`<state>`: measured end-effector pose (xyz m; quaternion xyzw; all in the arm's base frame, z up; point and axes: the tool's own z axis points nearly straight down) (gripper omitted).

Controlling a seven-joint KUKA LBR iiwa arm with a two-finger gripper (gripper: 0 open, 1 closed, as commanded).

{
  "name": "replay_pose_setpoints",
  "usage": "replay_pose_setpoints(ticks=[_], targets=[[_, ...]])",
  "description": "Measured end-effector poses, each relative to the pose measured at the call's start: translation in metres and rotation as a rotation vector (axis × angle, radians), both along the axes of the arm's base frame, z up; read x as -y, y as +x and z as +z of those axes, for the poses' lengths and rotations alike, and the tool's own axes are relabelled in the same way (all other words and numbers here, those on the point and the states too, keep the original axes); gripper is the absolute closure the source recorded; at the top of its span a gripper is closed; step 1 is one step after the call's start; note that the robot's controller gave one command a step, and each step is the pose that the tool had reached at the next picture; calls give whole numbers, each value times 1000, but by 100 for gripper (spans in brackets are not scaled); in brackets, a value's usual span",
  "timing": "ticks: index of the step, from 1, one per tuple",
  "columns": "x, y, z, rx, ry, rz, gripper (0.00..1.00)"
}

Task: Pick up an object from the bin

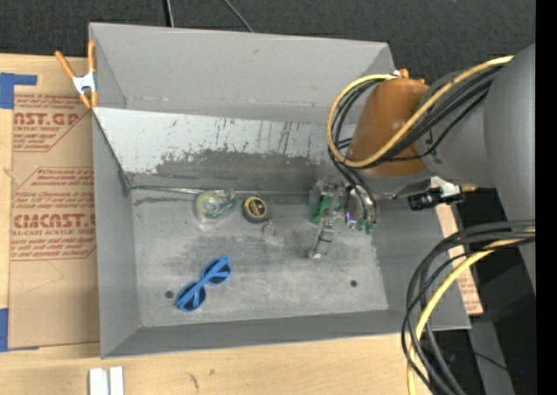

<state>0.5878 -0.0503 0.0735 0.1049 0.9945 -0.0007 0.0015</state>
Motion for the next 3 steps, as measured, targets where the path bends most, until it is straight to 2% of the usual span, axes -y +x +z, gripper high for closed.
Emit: replay_pose_setpoints(ticks=[2,3], targets=[[110,4,3,1,-2,84,0],[98,4,-4,-1,2,61,0]])
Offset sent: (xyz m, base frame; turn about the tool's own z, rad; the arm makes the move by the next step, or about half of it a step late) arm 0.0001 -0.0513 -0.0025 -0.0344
